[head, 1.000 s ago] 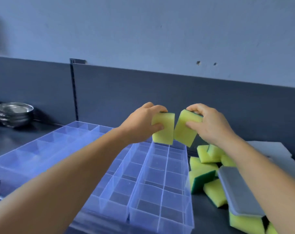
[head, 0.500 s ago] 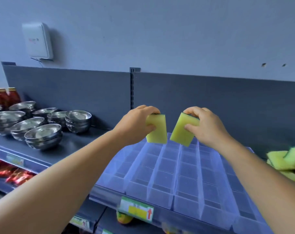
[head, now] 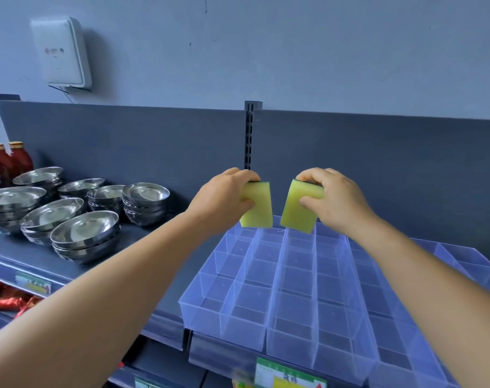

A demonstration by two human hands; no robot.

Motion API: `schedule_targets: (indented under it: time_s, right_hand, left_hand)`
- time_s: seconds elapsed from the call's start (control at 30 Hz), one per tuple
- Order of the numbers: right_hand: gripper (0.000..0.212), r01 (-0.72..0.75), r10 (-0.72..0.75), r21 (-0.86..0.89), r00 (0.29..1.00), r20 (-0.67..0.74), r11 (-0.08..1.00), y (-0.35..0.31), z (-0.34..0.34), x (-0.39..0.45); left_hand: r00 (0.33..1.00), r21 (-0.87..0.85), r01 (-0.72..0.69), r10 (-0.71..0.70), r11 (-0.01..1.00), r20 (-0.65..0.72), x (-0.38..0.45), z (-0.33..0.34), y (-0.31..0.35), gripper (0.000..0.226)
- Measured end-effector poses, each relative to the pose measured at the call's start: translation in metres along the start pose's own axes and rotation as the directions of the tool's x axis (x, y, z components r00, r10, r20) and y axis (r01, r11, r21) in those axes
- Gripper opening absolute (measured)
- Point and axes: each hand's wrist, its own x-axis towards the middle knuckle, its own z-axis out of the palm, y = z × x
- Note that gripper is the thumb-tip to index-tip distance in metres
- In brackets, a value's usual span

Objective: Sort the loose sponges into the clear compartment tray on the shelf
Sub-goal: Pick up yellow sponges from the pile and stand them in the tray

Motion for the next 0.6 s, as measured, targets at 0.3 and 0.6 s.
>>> schedule_targets:
  time_s: [0.3,0.6]
  right_hand:
    - [0.031,0.003,-0.003,-0.023,1.0,0.01,1.0,0.02,0.053,0.061]
    - [0.032,-0.004,0.018,-0.162,0.996,0.087,0.987,0.045,0.096,0.076]
  left_hand:
    - [1.0,0.035,0.023,-0.022,0.999,-0.011,0.064,0.028,-0.045,0.039]
    - [0.992,0.015,0.053,-0.054,0.999,0.111,0.098,0.072,-0.075,0.044]
